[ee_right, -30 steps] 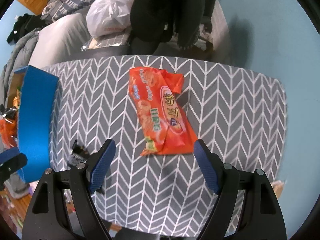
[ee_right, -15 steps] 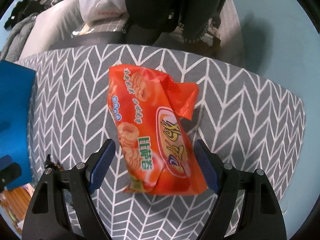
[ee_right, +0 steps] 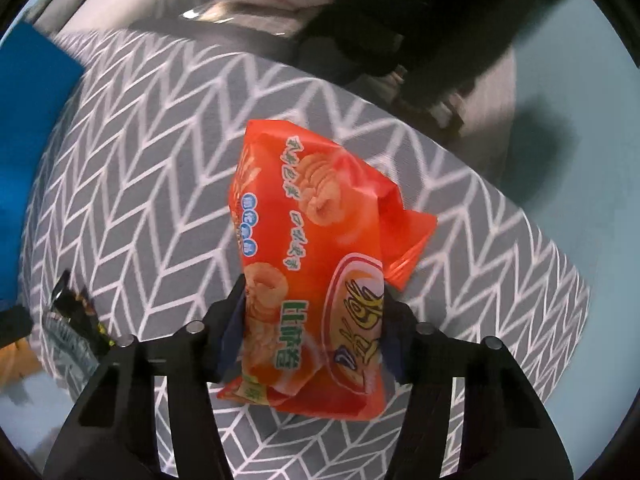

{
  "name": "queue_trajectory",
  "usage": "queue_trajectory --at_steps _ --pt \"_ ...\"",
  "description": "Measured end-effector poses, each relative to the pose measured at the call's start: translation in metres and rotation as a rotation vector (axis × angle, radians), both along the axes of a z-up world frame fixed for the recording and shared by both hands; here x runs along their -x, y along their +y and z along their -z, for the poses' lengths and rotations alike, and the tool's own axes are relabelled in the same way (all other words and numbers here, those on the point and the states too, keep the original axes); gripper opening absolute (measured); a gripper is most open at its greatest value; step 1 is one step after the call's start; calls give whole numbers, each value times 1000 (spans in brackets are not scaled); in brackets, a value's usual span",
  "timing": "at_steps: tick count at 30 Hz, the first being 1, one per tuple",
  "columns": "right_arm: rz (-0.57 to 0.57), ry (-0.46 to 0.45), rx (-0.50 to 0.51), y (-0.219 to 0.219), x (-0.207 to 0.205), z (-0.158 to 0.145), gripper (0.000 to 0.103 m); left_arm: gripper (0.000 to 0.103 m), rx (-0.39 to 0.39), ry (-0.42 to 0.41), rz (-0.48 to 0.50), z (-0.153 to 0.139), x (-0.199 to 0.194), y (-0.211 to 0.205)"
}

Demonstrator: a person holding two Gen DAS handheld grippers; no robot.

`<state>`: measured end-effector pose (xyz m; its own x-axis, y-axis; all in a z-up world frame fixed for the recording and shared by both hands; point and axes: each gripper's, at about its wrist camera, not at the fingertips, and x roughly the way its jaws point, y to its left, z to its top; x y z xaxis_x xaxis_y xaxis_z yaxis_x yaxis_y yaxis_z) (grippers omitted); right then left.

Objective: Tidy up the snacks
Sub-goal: 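Grasp the orange cracker bag with the right gripper while the left grasps the black packet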

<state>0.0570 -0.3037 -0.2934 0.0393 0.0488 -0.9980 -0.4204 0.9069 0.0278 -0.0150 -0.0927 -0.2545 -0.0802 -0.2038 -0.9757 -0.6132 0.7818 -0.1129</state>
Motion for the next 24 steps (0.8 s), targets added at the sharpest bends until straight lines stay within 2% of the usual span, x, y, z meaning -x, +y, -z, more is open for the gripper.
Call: queue_trajectory --at_steps 5,11,16,17,24 --pt "-127 -3 -14 18 8 -5 52 82 27 2 -136 10 22 2" --pt "-231 -1 -33 38 20 -14 52 82 9 7 -203 23 33 -5" --pt "-322 0 -29 55 30 -22 52 85 46 22 -271 45 49 -8" --pt "-331 -1 -27 55 29 -26 52 87 50 26 -275 49 51 -9" --pt "-327 -16 -46 60 32 -39 53 87 89 45 -287 76 59 -16"
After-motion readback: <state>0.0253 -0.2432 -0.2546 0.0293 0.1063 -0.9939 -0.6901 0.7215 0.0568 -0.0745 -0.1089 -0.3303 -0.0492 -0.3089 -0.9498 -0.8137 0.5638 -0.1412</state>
